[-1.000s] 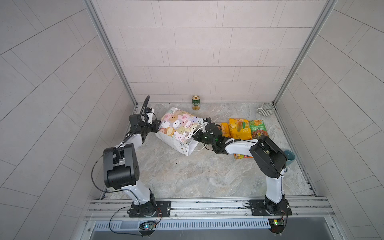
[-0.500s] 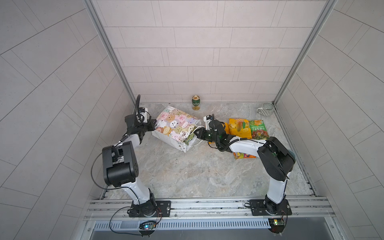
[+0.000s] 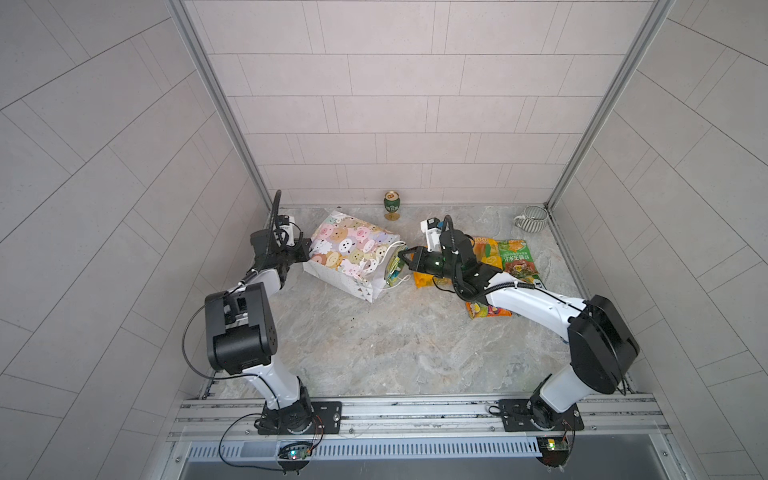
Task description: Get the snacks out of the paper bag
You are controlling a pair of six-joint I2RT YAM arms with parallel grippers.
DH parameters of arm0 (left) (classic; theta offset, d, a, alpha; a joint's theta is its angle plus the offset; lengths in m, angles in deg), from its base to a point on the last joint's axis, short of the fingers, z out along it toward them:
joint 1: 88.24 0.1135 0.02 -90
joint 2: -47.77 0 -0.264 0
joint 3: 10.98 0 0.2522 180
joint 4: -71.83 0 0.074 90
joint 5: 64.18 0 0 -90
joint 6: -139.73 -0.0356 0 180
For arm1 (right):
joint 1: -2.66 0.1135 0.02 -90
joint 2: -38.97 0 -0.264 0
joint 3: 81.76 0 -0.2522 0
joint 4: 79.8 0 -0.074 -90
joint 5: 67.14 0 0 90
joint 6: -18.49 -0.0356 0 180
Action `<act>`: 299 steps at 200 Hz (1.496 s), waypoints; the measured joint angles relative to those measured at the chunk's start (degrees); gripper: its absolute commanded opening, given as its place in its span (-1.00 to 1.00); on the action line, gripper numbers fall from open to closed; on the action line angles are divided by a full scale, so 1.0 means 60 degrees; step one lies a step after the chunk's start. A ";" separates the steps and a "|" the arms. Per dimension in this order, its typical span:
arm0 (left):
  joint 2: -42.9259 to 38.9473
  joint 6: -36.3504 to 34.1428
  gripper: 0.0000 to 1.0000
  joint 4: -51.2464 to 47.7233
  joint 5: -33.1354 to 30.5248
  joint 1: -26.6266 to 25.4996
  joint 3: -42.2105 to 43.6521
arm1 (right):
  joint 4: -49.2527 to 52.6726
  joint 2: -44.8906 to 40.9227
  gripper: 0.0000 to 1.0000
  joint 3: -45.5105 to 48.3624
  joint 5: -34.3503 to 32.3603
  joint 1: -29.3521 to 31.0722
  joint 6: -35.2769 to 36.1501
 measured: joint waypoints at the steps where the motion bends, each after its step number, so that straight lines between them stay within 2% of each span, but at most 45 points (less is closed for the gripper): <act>1: 0.0000 0.0000 -0.99 0.0004 0.0000 0.0000 0.0000 | 0.0018 -0.0025 -1.00 0.0000 0.0004 -0.0004 0.0007; 8: -0.0004 0.0004 -0.93 0.0011 -0.0029 0.0000 0.0007 | 0.0208 -0.0259 -1.00 0.0004 0.0022 -0.0015 0.0073; 32: -0.0080 0.0033 -0.43 0.0106 -0.0189 0.0000 0.0106 | 0.0838 -0.1111 -1.00 0.0004 0.0135 -0.0087 0.0317; 36: -0.0106 -0.0018 -0.34 0.0106 -0.0226 0.0000 0.0127 | 0.0943 -0.1253 -1.00 0.0004 0.0157 -0.0106 0.0350; 47: -0.0197 0.0055 0.07 0.0157 -0.0331 0.0004 0.0204 | 0.1235 -0.1636 -1.00 0.0007 0.0197 -0.0153 0.0437; 57: -0.0335 -0.0015 0.20 0.0189 -0.0386 0.0004 0.0299 | 0.1450 -0.1996 -1.00 0.0058 0.0219 -0.0219 0.0517; 69: -0.0594 -0.0007 0.54 0.0251 -0.0565 0.0000 0.0481 | 0.1698 -0.2463 -1.00 0.0204 0.0288 -0.0331 0.0590; 88: -0.1348 0.0051 0.76 0.0331 -0.1129 0.0000 0.0918 | 0.2000 -0.3075 -1.00 0.0550 0.0543 -0.0608 0.0681; 118: -0.2954 0.0608 0.82 0.0463 -0.1821 -0.0069 0.1177 | 0.2648 -0.3249 -1.00 0.0929 0.1475 -0.1064 0.1078; 151: -0.3654 0.1676 0.85 0.0233 -0.2211 -0.0492 0.0375 | 0.4102 -0.3122 -1.00 0.0947 0.2656 -0.1177 0.2211; 175: -0.4189 0.1789 0.85 -0.1045 -0.2951 -0.1872 -0.0565 | 0.4987 -0.3005 -1.00 0.0882 0.3493 -0.1173 0.3075; 190: -0.4863 0.1912 0.85 -0.1504 -0.3432 -0.2823 -0.0685 | 0.5187 -0.2736 -1.00 0.0878 0.3967 -0.1169 0.3486; 225: -0.6736 0.2127 0.86 -0.1847 -0.4768 -0.5045 0.0098 | 0.5555 -0.1730 -1.00 0.0874 0.4462 -0.1177 0.4371; 248: -0.7129 0.1949 0.86 -0.2248 -0.5431 -0.6382 0.0729 | 0.6047 -0.1009 -1.00 0.0605 0.4441 -0.1191 0.4991; 299: -0.6579 0.1421 0.83 -0.3989 -0.6484 -0.7461 0.1217 | 0.7661 0.0011 -0.98 -0.0379 0.3406 -0.1858 0.6317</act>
